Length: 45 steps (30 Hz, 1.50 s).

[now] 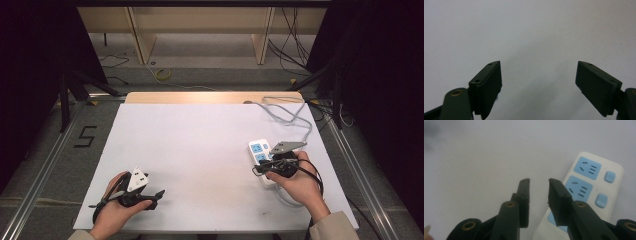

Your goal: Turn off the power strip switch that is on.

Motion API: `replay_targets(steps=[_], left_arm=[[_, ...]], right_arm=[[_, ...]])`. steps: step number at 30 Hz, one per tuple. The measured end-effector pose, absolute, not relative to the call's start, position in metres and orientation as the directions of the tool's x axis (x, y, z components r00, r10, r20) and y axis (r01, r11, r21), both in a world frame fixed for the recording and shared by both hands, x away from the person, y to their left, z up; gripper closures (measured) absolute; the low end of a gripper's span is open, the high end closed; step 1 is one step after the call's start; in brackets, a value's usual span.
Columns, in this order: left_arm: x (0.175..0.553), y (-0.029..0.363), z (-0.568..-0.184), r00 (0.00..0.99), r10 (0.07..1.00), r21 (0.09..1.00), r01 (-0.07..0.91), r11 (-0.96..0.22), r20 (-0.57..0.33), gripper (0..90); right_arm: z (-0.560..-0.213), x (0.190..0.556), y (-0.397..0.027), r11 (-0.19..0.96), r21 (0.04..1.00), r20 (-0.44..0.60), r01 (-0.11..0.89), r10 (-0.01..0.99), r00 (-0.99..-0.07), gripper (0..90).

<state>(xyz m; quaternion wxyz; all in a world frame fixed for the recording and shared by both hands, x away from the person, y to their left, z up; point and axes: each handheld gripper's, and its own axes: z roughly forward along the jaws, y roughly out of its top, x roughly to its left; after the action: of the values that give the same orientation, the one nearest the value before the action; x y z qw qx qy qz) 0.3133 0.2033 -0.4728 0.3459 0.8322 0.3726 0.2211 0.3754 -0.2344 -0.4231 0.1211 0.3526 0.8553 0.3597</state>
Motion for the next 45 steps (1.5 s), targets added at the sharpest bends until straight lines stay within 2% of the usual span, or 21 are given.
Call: replay_targets(steps=[10,45], left_arm=[[0.314,0.203,-0.473,0.627,0.771,0.739,0.468,-0.485,0.109,20.9],[0.313,0.202,-0.474,0.628,0.771,0.739,0.470,-0.482,0.103,20.9]], right_arm=[[-0.430,0.367,-0.230,0.509,0.732,0.057,0.453,0.616,-0.785,57.3],[-0.447,0.343,-0.230,0.487,0.771,0.072,0.412,0.575,-0.815,47.2]])
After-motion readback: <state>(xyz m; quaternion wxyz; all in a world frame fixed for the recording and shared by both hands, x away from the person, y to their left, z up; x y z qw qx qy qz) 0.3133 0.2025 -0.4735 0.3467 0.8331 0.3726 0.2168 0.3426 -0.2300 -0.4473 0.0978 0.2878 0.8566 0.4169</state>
